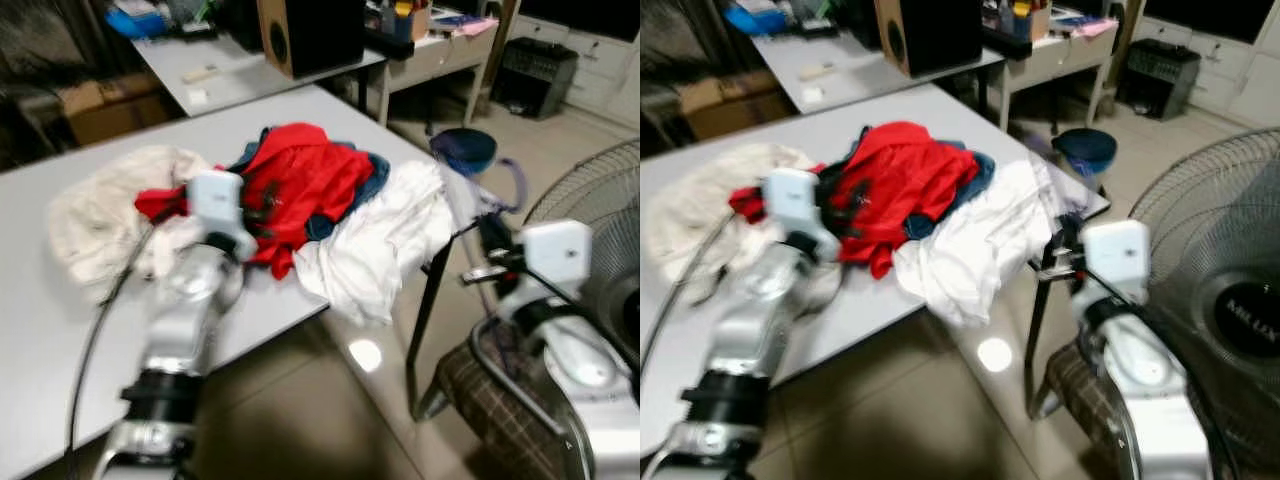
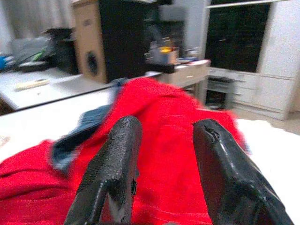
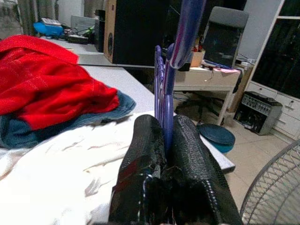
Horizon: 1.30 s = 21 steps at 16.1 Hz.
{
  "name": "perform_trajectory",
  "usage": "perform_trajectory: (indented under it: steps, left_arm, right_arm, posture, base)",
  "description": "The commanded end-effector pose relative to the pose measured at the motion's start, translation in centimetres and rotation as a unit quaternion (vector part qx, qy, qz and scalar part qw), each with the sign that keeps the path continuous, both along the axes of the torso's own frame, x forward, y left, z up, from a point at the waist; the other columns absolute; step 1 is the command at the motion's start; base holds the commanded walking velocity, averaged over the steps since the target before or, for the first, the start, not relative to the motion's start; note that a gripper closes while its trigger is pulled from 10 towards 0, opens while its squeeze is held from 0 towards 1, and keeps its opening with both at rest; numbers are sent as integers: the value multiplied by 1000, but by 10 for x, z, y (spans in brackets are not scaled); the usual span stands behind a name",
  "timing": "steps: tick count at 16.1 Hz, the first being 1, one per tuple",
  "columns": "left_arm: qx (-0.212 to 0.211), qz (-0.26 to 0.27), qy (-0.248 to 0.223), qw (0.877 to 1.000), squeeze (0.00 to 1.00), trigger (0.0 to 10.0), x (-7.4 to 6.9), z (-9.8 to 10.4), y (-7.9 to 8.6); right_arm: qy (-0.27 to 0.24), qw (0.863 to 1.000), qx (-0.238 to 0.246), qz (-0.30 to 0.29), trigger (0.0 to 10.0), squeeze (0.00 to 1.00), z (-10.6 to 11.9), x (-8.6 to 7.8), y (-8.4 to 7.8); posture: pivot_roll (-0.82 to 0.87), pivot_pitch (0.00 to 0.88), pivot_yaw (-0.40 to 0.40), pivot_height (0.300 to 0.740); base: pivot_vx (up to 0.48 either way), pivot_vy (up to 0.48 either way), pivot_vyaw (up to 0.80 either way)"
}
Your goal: Hang hanger
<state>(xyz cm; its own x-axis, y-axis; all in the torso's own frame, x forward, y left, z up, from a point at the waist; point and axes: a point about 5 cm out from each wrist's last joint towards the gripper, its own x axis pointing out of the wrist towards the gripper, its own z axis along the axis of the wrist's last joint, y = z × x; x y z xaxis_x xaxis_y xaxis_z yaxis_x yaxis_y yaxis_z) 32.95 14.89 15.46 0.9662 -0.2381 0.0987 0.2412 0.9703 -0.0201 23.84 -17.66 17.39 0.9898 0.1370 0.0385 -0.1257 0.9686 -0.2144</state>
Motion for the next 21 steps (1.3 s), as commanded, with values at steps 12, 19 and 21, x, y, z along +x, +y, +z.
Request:
perform_trajectory:
  steps: [12,19,21]
  left_arm:
    - [59,12,10,998,1000,10000,36,1,7]
    - [165,19,54,985,0,10000,59,-6,13]
    - [168,40,41,984,0,0,63,0,16]
  right_arm:
    - [-12,1000,-2,21,10000,0,5,6,5]
    - [-13,1000,-3,20,10000,0,5,7,5]
    - [-11,1000,-4,23,10000,0,4,6,5]
  posture:
    - [-85,0,57,740]
    - [-96,0,74,740]
    - [-95,0,76,740]
  base:
    - [56,0,-39]
    - [0,0,0]
    - [0,0,0]
